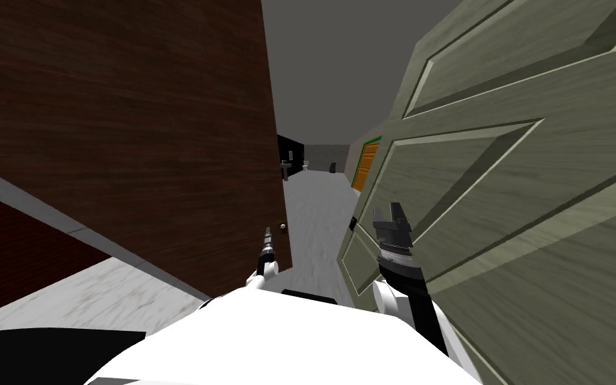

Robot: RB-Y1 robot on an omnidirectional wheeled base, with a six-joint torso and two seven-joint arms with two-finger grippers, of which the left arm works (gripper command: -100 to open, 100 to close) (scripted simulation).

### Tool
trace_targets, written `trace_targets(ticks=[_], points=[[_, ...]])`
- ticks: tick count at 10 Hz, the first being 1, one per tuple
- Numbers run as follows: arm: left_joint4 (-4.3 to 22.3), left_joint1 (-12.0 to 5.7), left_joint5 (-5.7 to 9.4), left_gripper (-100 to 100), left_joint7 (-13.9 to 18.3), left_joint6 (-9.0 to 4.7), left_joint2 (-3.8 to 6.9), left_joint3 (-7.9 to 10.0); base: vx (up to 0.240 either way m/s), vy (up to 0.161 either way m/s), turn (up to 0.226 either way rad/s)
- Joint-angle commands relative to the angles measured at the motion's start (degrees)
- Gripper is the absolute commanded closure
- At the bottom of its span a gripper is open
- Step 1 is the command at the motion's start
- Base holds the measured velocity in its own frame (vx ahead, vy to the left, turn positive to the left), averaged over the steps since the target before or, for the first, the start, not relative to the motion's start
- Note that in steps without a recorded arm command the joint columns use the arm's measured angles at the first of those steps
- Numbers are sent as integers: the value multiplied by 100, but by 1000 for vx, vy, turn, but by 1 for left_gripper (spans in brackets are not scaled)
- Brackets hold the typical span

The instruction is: Push the door open

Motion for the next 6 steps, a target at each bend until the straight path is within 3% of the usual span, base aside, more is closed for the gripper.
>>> trace_targets(ticks=[1,4,6], points=[[23,-19,16,-100,-17,-11,-48,-11,198,18,-8],[71,-52,39,-100,-41,-35,-275,-24,172,-32,-8],[131,-50,39,-100,-22,-103,-253,-19,57,-25,-14]])
